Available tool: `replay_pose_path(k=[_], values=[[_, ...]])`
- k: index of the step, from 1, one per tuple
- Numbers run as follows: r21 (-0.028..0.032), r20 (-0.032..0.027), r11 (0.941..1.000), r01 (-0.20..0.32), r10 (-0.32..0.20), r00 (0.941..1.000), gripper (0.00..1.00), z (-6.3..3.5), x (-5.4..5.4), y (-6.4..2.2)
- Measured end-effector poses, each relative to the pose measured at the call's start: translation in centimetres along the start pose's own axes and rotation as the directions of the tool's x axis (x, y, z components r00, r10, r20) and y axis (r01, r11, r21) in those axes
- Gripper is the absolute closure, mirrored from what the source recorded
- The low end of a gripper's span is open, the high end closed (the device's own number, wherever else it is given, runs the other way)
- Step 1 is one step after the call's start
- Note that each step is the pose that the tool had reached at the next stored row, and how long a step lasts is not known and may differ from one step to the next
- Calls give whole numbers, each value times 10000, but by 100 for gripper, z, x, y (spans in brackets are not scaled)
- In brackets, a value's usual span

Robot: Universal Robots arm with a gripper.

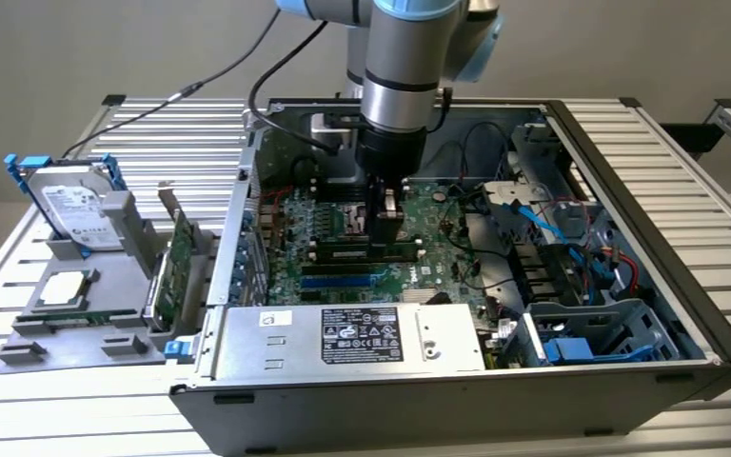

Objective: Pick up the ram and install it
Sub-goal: 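Insert the ram into the slot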

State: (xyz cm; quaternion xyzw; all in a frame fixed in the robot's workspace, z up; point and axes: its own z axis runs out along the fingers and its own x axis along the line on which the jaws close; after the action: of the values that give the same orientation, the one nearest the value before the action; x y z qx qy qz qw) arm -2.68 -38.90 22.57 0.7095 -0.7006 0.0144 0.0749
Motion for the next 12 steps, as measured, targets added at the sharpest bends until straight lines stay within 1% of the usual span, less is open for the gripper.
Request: replay_pose_path(k=[1,6,7,9,10,11,12], values=[[-1,-2,10000,0,0,10000,49,-21,3,6],[-12,4,10000,3,-3,10000,49,-181,28,28],[-22,7,10000,3,-3,10000,49,-196,31,29],[-23,13,10000,3,-3,10000,49,-196,31,29],[-23,16,10000,3,-3,10000,51,-196,31,29],[-23,18,10000,4,-4,10000,58,-196,31,29],[-24,20,10000,4,-4,10000,58,-196,32,29]])
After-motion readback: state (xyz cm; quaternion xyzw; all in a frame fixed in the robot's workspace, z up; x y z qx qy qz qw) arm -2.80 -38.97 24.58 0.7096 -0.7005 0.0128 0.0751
